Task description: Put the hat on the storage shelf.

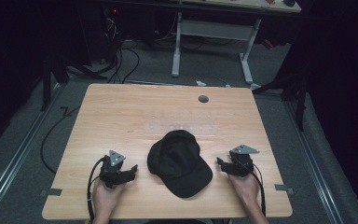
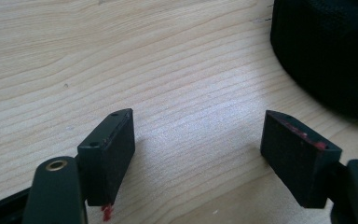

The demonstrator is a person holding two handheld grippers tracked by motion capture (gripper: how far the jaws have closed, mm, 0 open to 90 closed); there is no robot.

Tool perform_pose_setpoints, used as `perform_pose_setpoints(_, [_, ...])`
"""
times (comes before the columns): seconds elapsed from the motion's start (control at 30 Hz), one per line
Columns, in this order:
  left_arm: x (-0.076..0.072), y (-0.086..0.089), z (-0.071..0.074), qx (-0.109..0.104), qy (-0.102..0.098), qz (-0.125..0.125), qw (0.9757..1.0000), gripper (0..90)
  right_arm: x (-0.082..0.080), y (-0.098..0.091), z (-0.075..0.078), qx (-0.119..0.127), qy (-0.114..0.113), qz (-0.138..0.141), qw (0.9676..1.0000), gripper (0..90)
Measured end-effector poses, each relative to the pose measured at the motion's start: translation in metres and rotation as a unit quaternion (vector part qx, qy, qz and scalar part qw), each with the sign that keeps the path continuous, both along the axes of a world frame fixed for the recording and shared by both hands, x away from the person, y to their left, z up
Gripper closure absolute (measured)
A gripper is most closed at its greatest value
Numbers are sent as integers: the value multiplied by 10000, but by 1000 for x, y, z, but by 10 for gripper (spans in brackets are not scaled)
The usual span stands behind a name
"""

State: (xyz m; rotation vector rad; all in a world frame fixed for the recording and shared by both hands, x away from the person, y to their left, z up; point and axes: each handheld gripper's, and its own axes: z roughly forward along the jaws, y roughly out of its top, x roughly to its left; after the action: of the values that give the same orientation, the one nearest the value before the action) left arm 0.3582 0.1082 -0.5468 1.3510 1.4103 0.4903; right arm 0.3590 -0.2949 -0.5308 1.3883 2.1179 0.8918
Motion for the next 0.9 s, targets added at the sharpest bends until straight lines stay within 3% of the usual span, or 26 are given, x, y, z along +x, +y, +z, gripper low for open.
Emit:
perform_pose_setpoints(0.2, [0, 0, 0, -1, 1, 0, 10000, 262, -1, 0, 1, 22, 6, -59, 10000, 425])
perform_pose_setpoints(0.37, [0, 0, 0, -1, 1, 0, 10000, 262, -2, -2, 2, 182, 82, -45, 9998, 464])
perform_pose_setpoints(0.9, [0, 0, 0, 3, 2, -5, 10000, 261, -4, 2, 19, 429, -4, 229, 9988, 490])
